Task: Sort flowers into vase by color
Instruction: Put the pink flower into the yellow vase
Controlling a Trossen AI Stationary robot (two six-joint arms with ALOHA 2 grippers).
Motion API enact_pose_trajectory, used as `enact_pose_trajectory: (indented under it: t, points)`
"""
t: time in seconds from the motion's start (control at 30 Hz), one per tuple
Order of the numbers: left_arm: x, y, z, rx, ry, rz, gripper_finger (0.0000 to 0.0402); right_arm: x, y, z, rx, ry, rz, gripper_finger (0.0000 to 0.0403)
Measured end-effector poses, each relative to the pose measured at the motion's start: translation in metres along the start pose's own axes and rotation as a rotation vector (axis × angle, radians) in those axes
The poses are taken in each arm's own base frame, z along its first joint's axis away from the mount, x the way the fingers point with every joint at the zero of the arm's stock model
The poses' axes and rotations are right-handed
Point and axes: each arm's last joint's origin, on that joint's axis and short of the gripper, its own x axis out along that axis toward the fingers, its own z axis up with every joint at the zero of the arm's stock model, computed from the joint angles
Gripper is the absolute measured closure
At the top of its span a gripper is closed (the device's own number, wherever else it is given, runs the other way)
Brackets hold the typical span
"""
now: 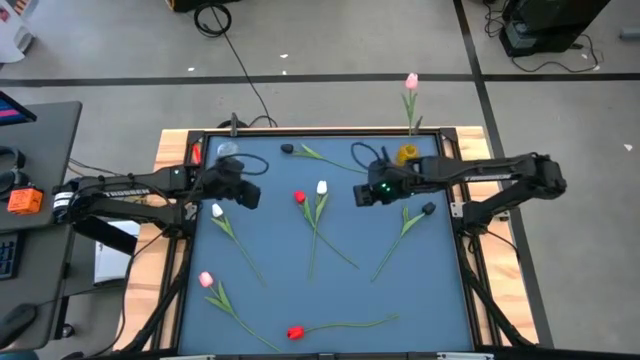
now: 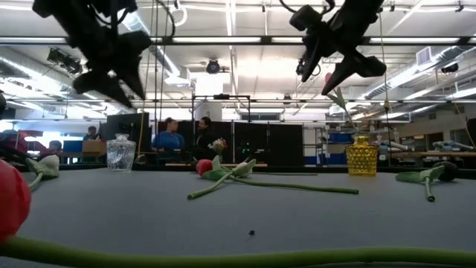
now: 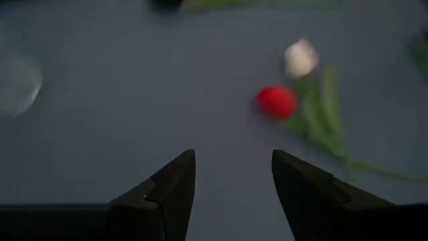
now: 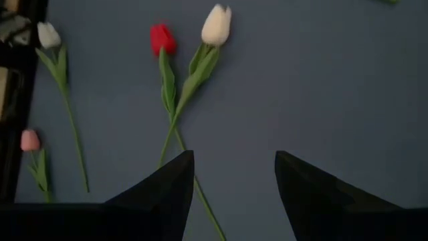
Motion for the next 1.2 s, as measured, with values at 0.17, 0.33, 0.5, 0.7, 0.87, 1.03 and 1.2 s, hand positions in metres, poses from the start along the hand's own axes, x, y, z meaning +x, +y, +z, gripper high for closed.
enact_pose_trajectory:
  t: [0.17,0.33,0.5,0.7,0.87,1.03,1.2]
  points:
    - [-0.001,0.012,-0.012,-0.187,0.146,0.109,0.0198,0.013,0.006,-0.002,-0.015,0.086,0.036,0.0186]
    - [-0.007,0.008,-0.028,-0.328,0.291,0.115,0.0198,0.015,0.007,-0.001,-0.035,0.099,0.050,0.0186]
    - [-0.015,-0.007,-0.051,-0.383,0.359,0.092,0.0198,0.013,0.004,0.007,-0.063,0.064,0.045,0.0186]
    - [-0.025,-0.022,-0.083,-0.468,0.449,0.124,0.0198,0.014,-0.001,0.018,-0.116,0.046,0.038,0.0186]
    - [-0.038,-0.041,-0.123,-0.576,0.591,0.121,0.0198,0.014,-0.003,0.022,-0.158,0.058,0.045,0.0186]
    - [-0.038,-0.057,-0.158,-0.497,0.766,0.153,0.0198,0.014,-0.005,0.026,-0.216,0.053,0.044,0.0186]
    - [-0.031,-0.068,-0.189,-0.421,0.845,0.180,0.0198,0.015,-0.010,0.035,-0.265,0.061,0.053,0.0186]
